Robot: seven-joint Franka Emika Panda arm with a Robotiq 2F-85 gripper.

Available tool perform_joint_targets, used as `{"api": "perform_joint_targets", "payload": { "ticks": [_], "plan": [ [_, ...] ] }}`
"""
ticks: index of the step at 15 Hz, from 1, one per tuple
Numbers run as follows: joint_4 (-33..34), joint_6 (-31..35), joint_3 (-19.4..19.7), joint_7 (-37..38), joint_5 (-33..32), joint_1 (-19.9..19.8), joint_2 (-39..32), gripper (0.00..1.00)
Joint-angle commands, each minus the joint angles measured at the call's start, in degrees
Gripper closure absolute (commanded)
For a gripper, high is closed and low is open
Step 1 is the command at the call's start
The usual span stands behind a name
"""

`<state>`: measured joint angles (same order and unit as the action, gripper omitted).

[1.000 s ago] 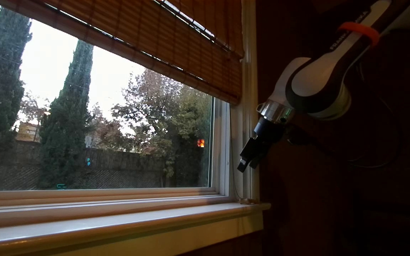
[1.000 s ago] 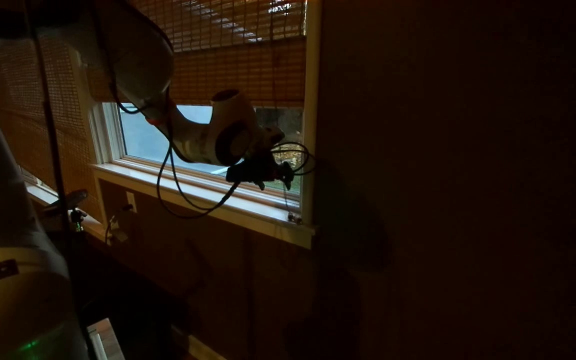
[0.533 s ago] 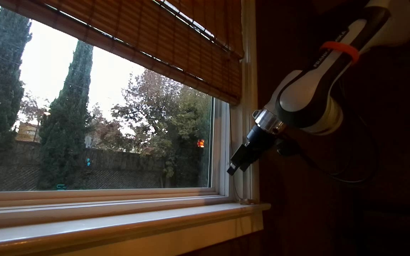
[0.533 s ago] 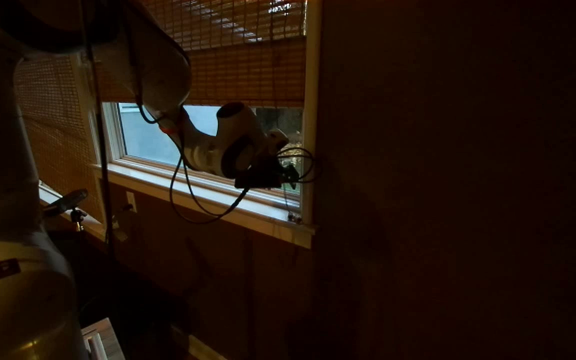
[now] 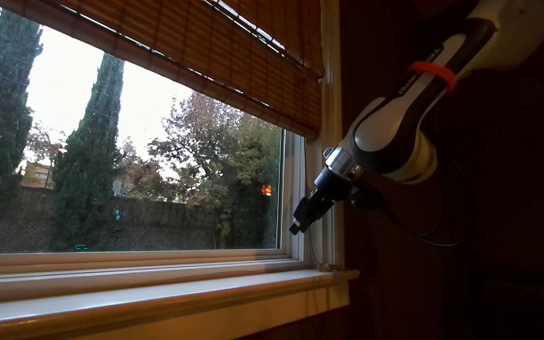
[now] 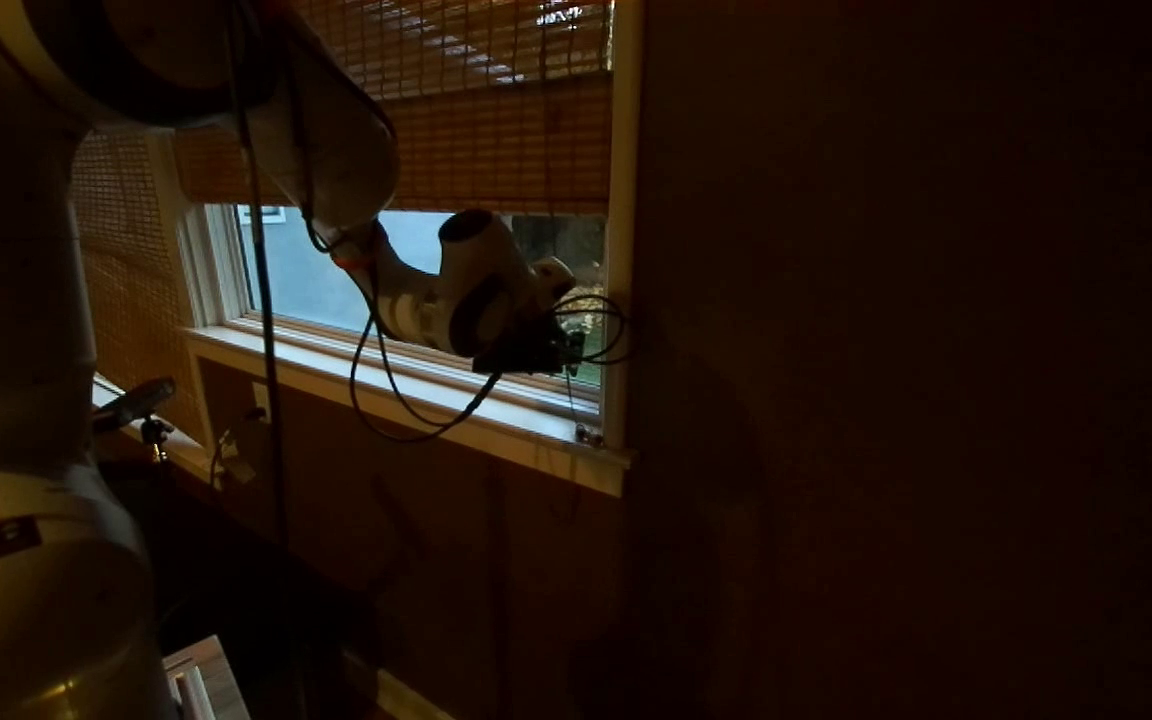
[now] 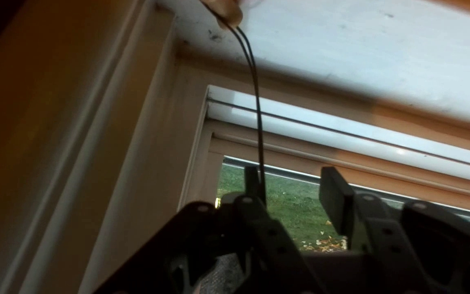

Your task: Close the blinds.

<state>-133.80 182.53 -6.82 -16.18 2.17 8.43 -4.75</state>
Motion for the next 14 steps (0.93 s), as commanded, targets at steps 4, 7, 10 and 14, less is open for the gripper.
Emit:
{"api": "perform_joint_targets", "payload": {
  "ticks": [4, 7, 10, 14],
  "plan": [
    [1.94, -0.01, -0.82, -0.61, 1.16, -0.85, -0.99, 0.97],
    [1.9, -1.99, -0.75, -0.02, 1.23, -0.63, -0.39, 0.97],
    [1.8, -3.7, 0.23, 0.45, -0.04, -0.21, 0.25, 0.94],
    [1.99, -7.27, 0.34, 1.29, -0.14, 0.09, 1.41, 0.54]
  ]
}}
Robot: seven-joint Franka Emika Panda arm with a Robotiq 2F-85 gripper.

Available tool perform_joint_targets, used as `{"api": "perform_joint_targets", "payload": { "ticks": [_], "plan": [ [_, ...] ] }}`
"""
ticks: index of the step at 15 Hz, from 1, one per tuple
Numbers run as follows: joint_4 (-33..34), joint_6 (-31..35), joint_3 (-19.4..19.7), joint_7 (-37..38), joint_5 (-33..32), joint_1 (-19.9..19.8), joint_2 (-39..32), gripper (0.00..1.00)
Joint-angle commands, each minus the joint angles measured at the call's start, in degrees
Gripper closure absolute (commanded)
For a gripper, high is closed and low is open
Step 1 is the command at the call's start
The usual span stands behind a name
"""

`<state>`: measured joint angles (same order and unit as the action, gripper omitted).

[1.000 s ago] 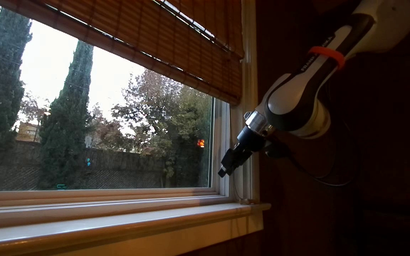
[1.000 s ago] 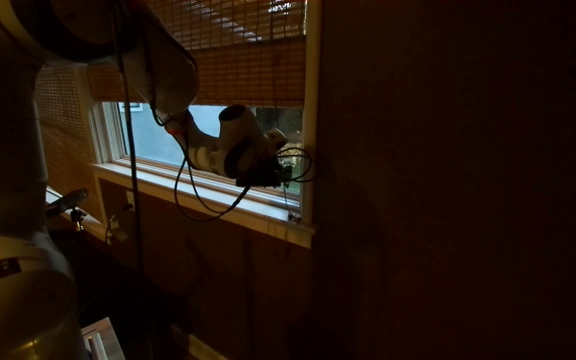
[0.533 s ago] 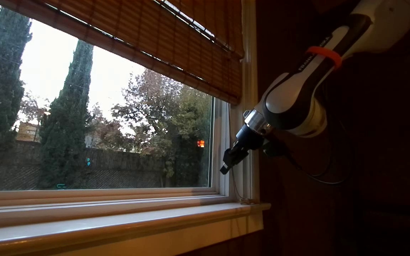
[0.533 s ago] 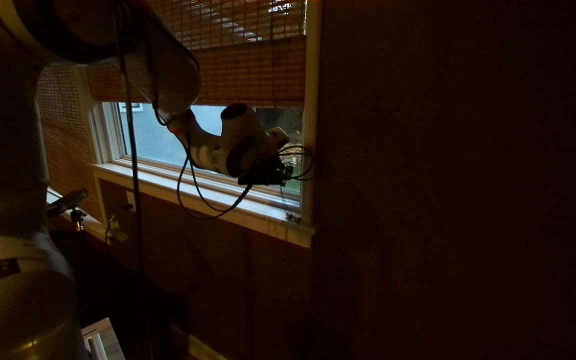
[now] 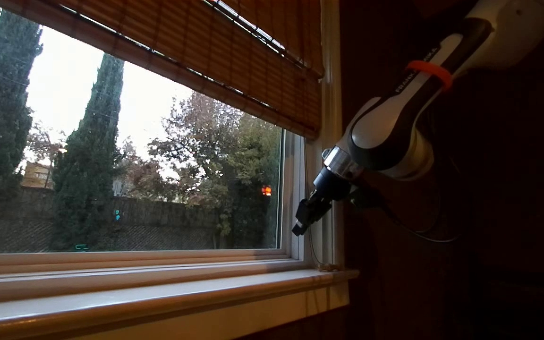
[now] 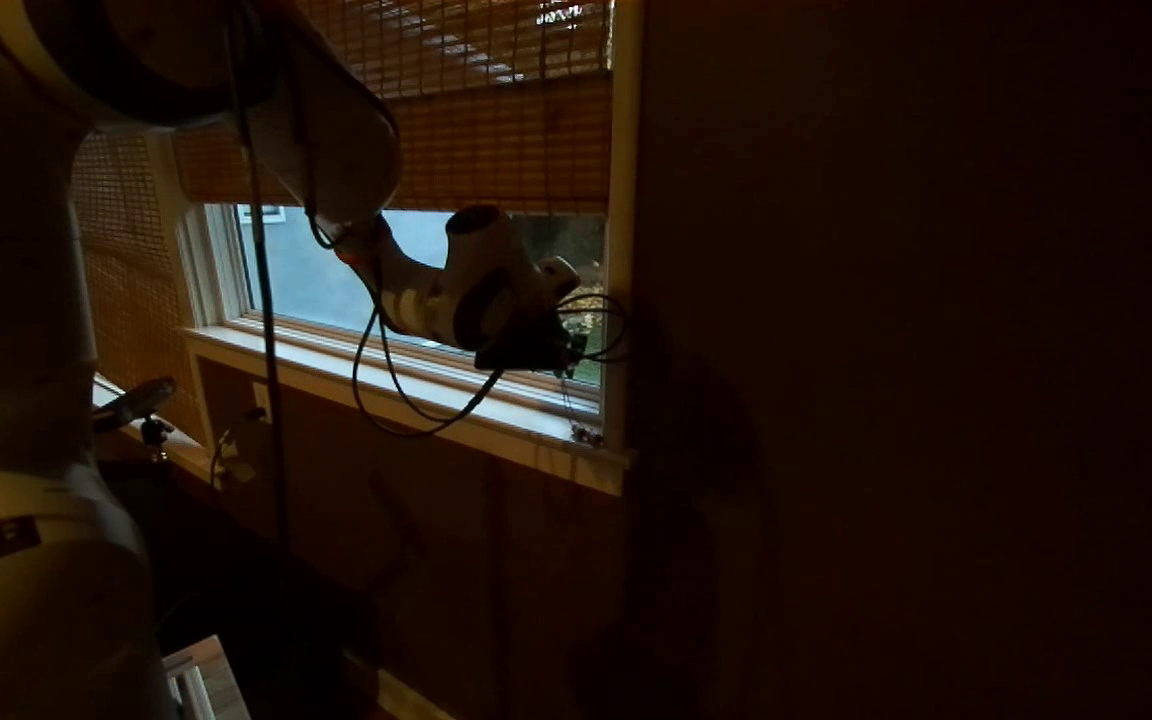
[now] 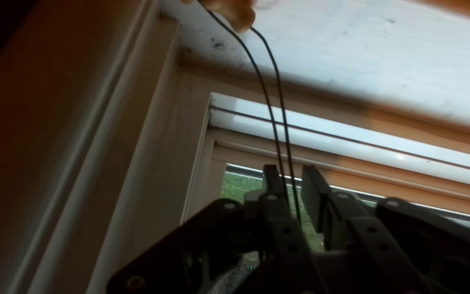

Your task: Close the blinds.

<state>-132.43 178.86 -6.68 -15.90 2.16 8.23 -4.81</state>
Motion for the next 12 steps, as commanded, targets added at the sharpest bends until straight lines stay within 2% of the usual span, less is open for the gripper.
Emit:
{"api": "perform_joint_targets", "payload": {
  "ticks": [1, 5, 8, 9, 11, 12],
  "plan": [
    [0.68, -4.42, 0.45, 1.42, -0.71, 0.41, 1.81, 0.48],
    [1.12, -8.23, 0.4, 2.42, -1.1, 0.38, 2.97, 0.19],
    [1.28, -11.13, 0.17, 3.01, -0.81, 0.32, 3.62, 0.22],
    [1.37, -12.06, 0.08, 3.11, -0.62, 0.32, 3.76, 0.27],
    [1.47, -13.34, -0.05, 3.15, -0.3, 0.33, 3.94, 0.48],
    [1.52, -13.51, -0.04, 3.3, -0.46, 0.3, 3.86, 0.55]
  ]
}}
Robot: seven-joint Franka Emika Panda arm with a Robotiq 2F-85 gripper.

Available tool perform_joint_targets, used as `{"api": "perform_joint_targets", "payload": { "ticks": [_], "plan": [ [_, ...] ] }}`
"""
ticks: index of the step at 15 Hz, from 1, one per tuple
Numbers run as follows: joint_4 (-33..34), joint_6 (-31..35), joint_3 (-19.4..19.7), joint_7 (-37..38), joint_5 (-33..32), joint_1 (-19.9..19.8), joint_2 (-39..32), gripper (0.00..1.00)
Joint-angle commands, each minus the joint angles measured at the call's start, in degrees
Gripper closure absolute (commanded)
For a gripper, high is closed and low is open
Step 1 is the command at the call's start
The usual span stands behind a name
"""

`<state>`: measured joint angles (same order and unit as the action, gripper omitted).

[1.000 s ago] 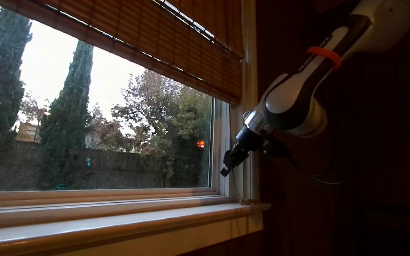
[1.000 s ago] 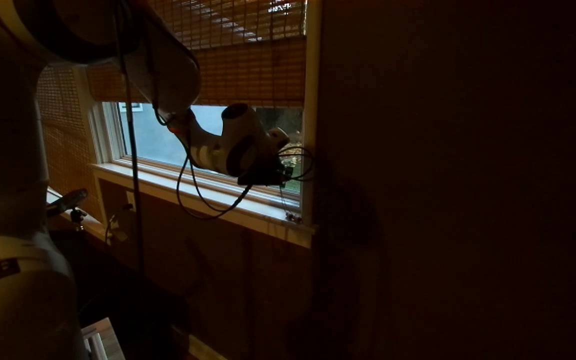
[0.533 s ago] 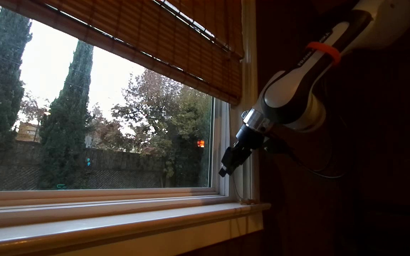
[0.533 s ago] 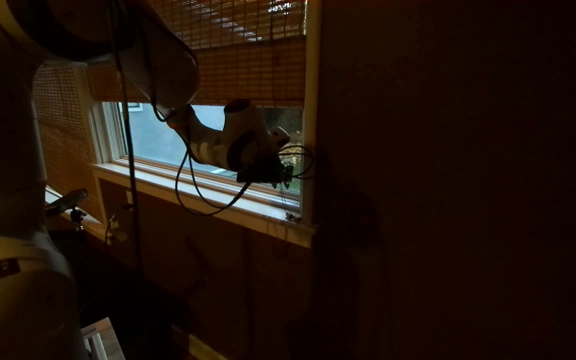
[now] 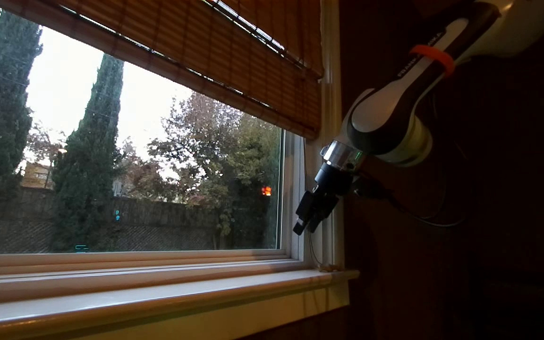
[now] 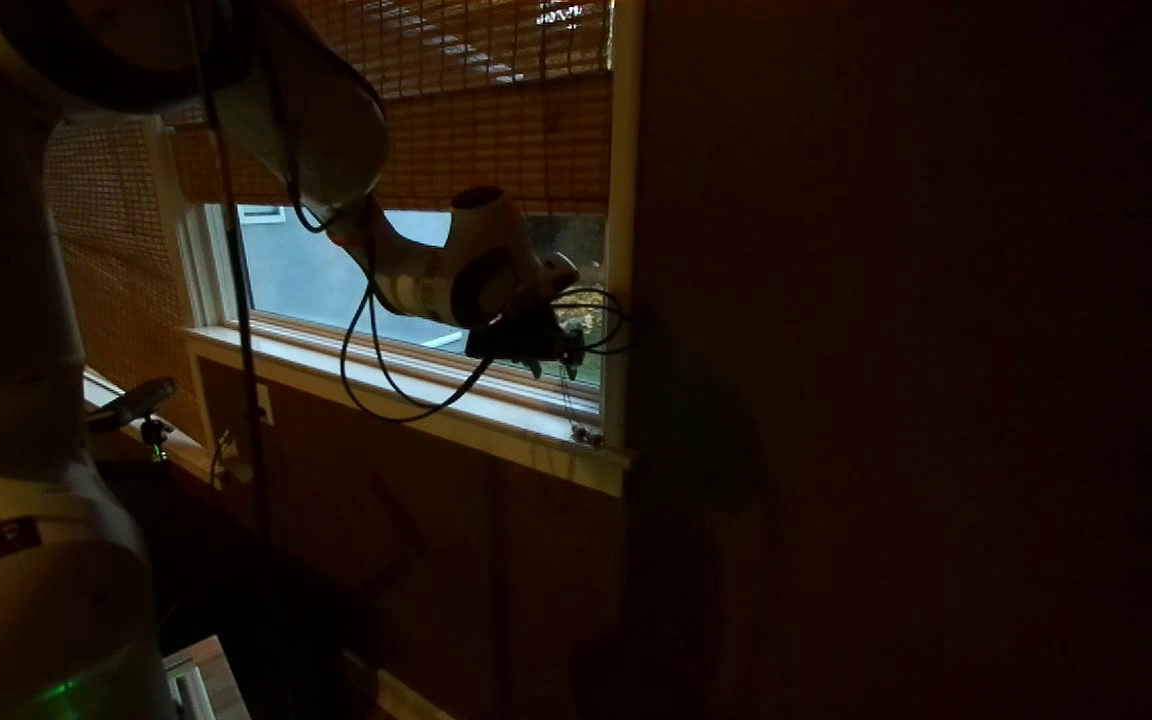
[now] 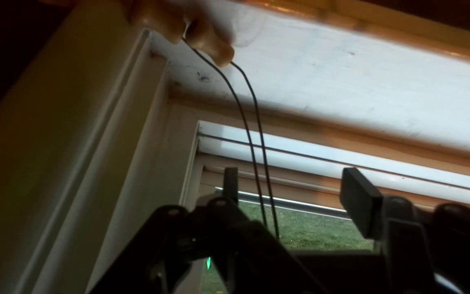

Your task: Close the blinds.

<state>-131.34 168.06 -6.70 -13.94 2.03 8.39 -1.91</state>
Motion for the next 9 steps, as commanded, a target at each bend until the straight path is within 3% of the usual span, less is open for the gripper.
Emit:
{"api": "perform_joint_targets", "payload": {
  "ticks": [1, 3, 5, 8, 9],
  "plan": [
    [0.41, -2.54, 0.01, 1.34, -0.5, 0.12, 0.91, 0.64],
    [0.34, -1.79, 0.08, 1.19, -0.73, 0.06, 0.74, 0.72],
    [0.27, -1.04, 0.2, 1.08, -1.18, -0.02, 0.59, 0.73],
    [0.17, -0.93, 0.26, 1.14, -1.29, -0.04, 0.59, 0.63],
    [0.19, -1.02, -0.24, 1.66, -1.78, -0.54, 0.58, 0.64]
  ]
}}
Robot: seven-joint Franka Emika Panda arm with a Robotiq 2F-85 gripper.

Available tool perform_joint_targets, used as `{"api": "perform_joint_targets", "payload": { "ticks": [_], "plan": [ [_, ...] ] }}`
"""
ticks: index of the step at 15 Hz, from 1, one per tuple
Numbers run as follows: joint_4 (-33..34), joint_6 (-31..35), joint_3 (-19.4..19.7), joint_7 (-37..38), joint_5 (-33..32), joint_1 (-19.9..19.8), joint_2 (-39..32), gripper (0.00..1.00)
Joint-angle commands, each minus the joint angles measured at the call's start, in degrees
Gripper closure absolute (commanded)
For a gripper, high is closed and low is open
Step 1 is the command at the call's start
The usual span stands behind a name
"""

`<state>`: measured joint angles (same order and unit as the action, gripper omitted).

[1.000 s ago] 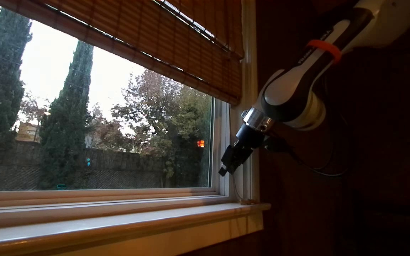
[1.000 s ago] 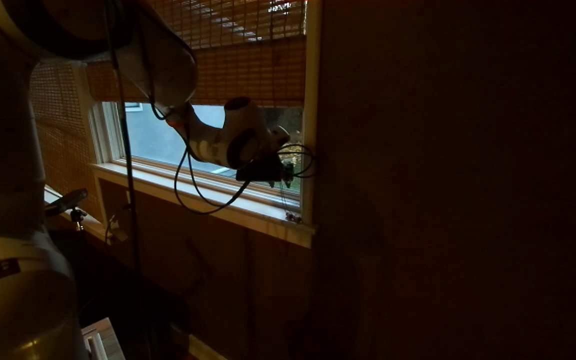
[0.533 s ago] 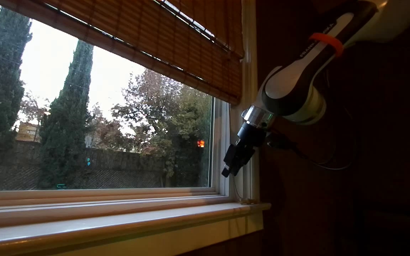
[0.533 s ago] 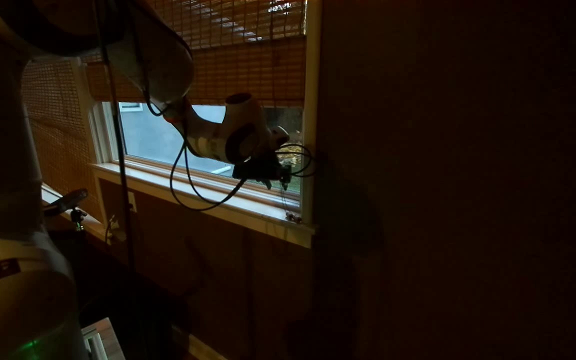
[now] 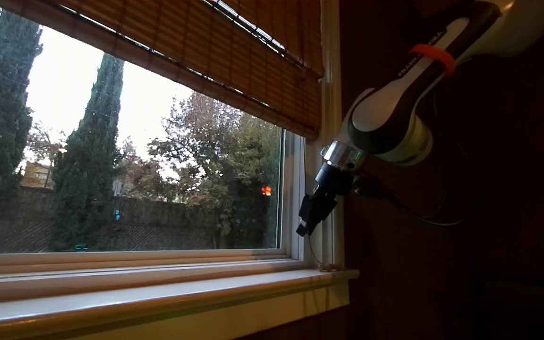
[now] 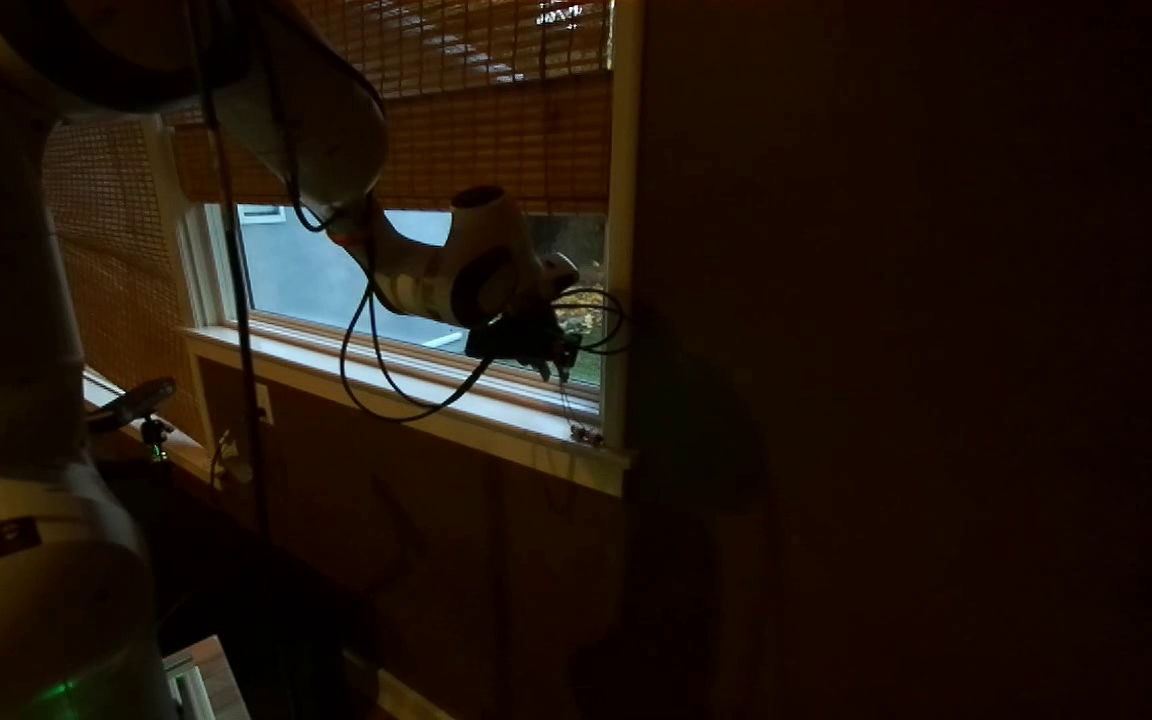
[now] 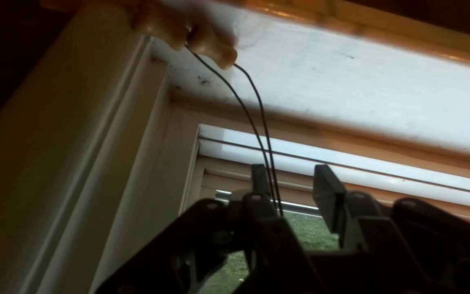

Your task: Close the blinds.

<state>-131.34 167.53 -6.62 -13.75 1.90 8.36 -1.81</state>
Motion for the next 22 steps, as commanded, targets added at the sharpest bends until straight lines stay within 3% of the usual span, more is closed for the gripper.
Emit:
{"api": "perform_joint_targets", "payload": {
  "ticks": [1, 4, 10, 12, 17, 22],
  "plan": [
    [0.15, -0.66, -0.35, 1.57, -1.72, -0.5, 0.56, 0.83],
    [0.1, -0.53, -0.39, 1.42, -1.98, -0.47, 0.6, 0.98],
    [0.11, -0.8, -0.44, 0.52, -0.25, 0.32, 0.76, 0.96],
    [0.74, -1.84, -2.13, -0.86, 5.34, 1.33, 1.49, 0.97],
    [6.73, -7.34, -10.19, -7.26, 28.59, 6.55, 3.0, 0.96],
    [11.85, -14.62, -13.28, -13.75, 44.18, 10.47, 4.33, 0.96]
  ]
}}
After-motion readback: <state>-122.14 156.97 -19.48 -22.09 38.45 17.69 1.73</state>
